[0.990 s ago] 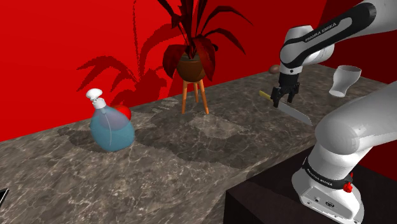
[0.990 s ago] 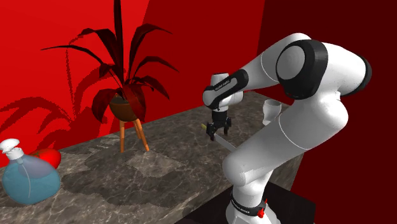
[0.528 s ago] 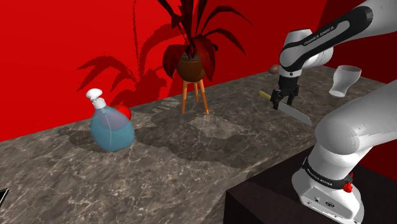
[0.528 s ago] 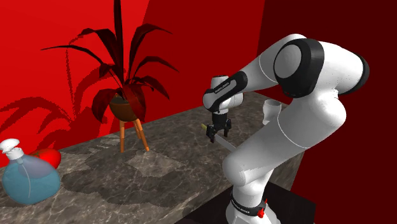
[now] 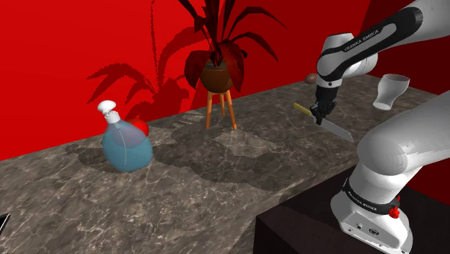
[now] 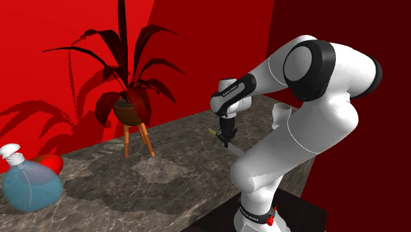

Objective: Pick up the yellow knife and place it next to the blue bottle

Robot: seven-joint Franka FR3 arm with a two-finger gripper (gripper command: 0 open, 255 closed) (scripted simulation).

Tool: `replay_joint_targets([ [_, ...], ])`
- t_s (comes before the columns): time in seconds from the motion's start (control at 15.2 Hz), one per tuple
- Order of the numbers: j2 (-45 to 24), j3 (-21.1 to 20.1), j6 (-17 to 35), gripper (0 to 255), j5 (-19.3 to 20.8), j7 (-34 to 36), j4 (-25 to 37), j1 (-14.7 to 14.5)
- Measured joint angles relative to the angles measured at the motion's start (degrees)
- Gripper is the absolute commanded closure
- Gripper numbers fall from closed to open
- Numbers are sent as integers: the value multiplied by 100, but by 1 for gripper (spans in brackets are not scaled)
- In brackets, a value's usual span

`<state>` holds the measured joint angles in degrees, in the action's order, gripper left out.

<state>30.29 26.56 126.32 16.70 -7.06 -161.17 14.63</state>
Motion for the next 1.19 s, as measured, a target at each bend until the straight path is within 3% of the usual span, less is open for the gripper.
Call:
replay_joint_targets([
  [0.4, 30, -12, -45, 255, -5, 3, 17, 1],
  [1.19, 685, -278, -1197, 255, -123, 17, 523, 35],
])
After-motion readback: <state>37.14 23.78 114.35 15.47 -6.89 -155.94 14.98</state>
